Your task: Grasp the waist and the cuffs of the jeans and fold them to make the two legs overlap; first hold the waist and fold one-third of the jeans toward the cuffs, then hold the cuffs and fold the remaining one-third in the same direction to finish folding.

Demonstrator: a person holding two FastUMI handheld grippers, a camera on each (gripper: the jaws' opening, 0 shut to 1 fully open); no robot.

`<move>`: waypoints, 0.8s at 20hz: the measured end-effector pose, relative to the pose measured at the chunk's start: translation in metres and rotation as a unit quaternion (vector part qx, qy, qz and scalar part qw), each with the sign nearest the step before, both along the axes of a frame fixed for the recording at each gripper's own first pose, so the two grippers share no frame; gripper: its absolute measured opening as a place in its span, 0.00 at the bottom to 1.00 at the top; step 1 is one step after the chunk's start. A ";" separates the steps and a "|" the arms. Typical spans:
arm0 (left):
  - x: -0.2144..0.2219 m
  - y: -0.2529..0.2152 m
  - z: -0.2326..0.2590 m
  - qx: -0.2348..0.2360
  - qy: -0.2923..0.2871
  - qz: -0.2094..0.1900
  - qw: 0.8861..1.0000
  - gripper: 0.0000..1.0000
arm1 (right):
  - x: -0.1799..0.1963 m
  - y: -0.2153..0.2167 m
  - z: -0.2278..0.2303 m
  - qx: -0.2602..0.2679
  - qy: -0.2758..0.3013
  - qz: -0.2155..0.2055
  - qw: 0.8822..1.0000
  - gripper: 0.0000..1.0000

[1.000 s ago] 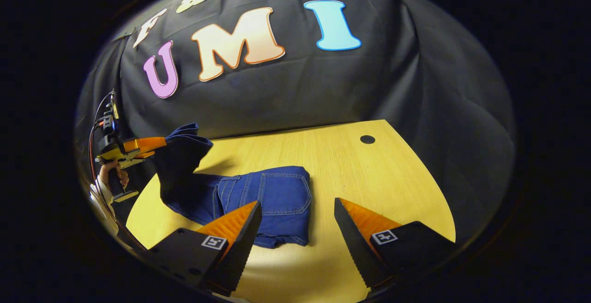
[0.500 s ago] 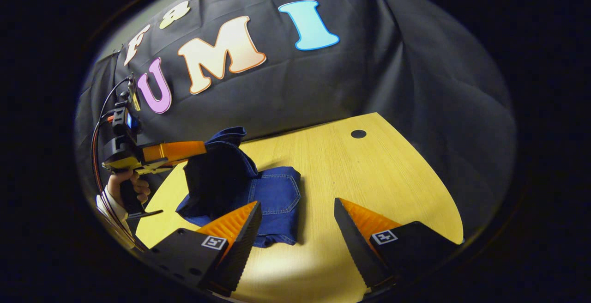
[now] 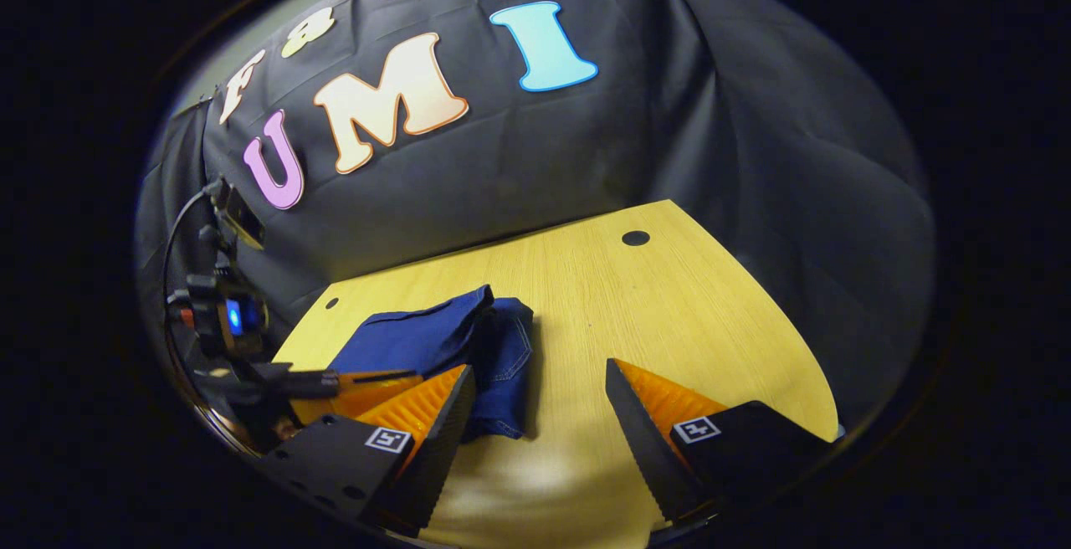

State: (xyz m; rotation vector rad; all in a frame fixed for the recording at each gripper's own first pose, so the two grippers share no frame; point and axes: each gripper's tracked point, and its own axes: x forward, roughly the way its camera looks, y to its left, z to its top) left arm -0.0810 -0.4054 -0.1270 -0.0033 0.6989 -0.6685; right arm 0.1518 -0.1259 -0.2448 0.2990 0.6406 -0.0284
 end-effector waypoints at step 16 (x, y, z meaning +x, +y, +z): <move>-0.013 0.140 0.096 0.032 -0.128 0.111 0.985 0.93 | -0.031 0.088 0.042 -0.024 -0.043 0.008 0.999 0.98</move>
